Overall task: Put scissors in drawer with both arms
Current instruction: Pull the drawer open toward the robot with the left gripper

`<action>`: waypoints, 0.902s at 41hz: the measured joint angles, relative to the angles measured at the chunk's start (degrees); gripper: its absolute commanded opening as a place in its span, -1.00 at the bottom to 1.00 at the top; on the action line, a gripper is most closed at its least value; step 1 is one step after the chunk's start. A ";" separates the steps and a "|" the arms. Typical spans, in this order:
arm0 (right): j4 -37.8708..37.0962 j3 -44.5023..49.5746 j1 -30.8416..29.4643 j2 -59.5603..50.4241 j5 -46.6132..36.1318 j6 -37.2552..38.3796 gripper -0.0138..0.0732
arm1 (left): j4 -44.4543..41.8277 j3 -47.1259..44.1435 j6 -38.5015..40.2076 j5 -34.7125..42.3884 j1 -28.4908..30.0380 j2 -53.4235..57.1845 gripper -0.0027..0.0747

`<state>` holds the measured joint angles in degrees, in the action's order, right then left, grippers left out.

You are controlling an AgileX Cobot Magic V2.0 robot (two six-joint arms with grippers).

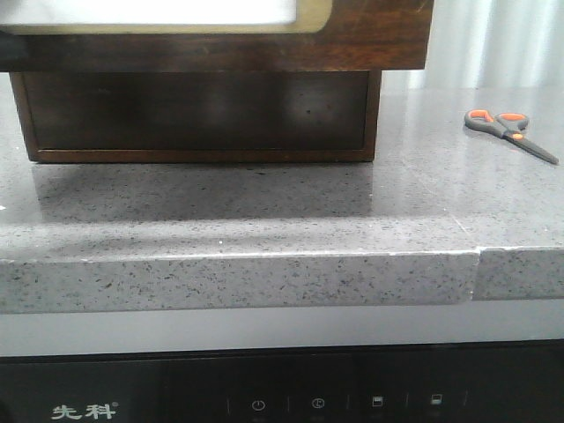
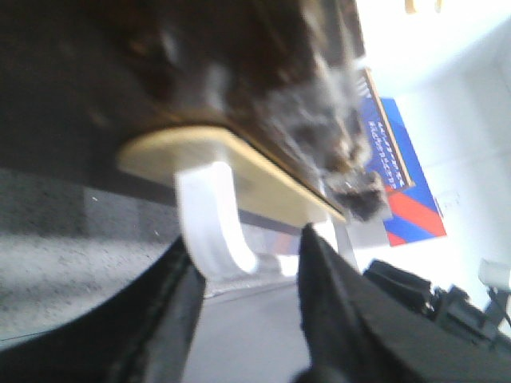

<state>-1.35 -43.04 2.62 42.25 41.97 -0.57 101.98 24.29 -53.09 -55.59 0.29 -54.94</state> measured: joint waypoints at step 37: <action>-0.06 0.00 0.00 0.00 0.00 0.00 0.47 | -23.29 0.25 8.58 -3.18 -0.10 16.39 0.23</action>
<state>-1.40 -43.04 2.62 42.25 41.97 -0.57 78.70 24.54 -44.51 -58.77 0.19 -38.55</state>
